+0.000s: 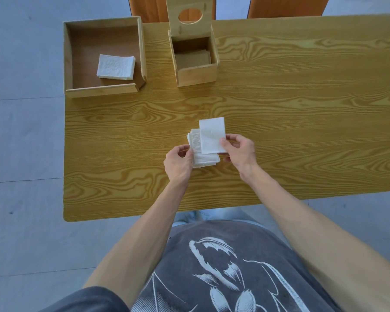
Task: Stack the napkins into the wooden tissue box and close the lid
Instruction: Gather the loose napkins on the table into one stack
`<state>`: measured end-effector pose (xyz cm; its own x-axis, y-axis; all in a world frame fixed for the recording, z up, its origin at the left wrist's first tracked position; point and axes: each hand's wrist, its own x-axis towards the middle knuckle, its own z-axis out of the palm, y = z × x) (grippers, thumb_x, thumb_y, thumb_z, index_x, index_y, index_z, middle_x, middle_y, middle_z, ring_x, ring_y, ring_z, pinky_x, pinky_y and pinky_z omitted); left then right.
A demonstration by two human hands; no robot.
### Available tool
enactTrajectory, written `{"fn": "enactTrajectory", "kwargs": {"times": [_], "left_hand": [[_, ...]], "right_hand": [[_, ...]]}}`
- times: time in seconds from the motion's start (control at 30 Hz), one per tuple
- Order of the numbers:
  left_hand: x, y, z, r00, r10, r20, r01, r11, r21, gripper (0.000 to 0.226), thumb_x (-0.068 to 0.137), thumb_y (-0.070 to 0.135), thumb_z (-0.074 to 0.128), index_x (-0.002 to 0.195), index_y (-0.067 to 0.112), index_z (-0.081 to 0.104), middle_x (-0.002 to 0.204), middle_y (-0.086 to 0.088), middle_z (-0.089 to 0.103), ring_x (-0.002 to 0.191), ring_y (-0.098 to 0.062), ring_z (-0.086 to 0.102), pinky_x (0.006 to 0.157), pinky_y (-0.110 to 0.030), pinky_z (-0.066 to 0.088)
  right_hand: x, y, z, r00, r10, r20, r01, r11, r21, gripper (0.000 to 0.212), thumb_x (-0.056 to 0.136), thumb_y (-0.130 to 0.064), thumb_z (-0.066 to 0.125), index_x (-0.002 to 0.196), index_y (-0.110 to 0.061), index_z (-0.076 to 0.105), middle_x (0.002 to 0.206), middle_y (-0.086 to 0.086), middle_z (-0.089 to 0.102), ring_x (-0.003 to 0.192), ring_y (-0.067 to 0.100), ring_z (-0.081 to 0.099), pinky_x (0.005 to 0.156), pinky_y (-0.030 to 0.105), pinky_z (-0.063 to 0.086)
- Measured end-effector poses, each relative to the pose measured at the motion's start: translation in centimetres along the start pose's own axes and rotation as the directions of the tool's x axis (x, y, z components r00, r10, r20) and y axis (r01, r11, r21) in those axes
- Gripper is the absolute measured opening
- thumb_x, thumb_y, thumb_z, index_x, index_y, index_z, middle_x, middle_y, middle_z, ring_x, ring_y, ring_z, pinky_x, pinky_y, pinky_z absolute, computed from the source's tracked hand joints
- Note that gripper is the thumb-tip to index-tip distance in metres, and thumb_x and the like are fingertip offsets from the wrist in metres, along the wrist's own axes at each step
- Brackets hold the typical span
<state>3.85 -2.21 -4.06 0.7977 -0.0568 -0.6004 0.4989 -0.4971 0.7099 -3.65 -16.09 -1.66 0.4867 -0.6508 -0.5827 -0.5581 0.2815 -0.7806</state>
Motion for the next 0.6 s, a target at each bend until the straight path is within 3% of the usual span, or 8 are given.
{"fn": "enactTrajectory", "kwargs": {"times": [0.13, 0.23, 0.37, 0.5, 0.6], "left_hand": [[0.2, -0.5, -0.1, 1.000, -0.011, 0.004, 0.011, 1.000, 0.005, 0.010, 0.089, 0.023, 0.069, 0.097, 0.022, 0.076, 0.094, 0.002, 0.077, 0.090, -0.019, 0.074, 0.085, -0.043, 0.061], [0.4, -0.9, -0.2, 1.000, -0.011, 0.016, 0.011, 1.000, 0.005, 0.007, 0.088, 0.024, 0.069, 0.087, 0.030, 0.073, 0.091, 0.003, 0.078, 0.089, -0.019, 0.075, 0.085, -0.043, 0.062], [0.4, -0.9, -0.4, 0.999, -0.024, 0.032, 0.024, 1.000, -0.001, 0.009, 0.090, 0.023, 0.069, 0.094, 0.023, 0.077, 0.092, 0.002, 0.078, 0.089, -0.019, 0.075, 0.086, -0.043, 0.061], [0.4, -0.9, -0.4, 0.998, -0.041, 0.051, 0.041, 0.999, 0.001, 0.013, 0.089, 0.026, 0.069, 0.097, 0.022, 0.079, 0.092, 0.003, 0.079, 0.087, -0.019, 0.076, 0.086, -0.042, 0.061], [0.4, -1.0, -0.3, 0.997, -0.049, 0.064, 0.049, 0.999, 0.000, 0.015, 0.089, 0.026, 0.070, 0.100, 0.021, 0.079, 0.092, 0.004, 0.079, 0.087, -0.017, 0.076, 0.085, -0.041, 0.062]], "right_hand": [[-0.5, 1.2, 1.2, 0.999, 0.026, 0.039, -0.024, 0.997, -0.069, 0.004, 0.092, -0.023, 0.069, 0.093, -0.024, 0.066, 0.095, 0.006, 0.076, 0.074, 0.015, 0.070, 0.051, 0.024, 0.053], [-0.6, 1.8, 2.0, 0.999, 0.036, -0.010, -0.037, 0.988, -0.152, 0.016, 0.090, -0.026, 0.071, 0.100, -0.014, 0.070, 0.093, 0.003, 0.074, 0.073, 0.014, 0.067, 0.053, 0.026, 0.055], [-0.5, 2.1, 2.4, 0.994, -0.037, -0.103, -0.010, 0.908, -0.419, 0.027, 0.083, -0.036, 0.076, 0.103, -0.017, 0.072, 0.094, -0.005, 0.073, 0.090, 0.015, 0.068, 0.081, 0.036, 0.057], [-0.9, 1.5, 2.8, 0.987, -0.078, -0.139, -0.006, 0.853, -0.522, 0.038, 0.084, -0.036, 0.075, 0.117, -0.019, 0.065, 0.105, -0.003, 0.073, 0.102, 0.018, 0.064, 0.085, 0.035, 0.051], [-1.0, 1.2, 3.1, 0.988, -0.115, -0.104, 0.033, 0.812, -0.582, 0.026, 0.089, -0.035, 0.067, 0.108, -0.018, 0.071, 0.104, 0.001, 0.074, 0.100, 0.023, 0.066, 0.079, 0.033, 0.050]]}}
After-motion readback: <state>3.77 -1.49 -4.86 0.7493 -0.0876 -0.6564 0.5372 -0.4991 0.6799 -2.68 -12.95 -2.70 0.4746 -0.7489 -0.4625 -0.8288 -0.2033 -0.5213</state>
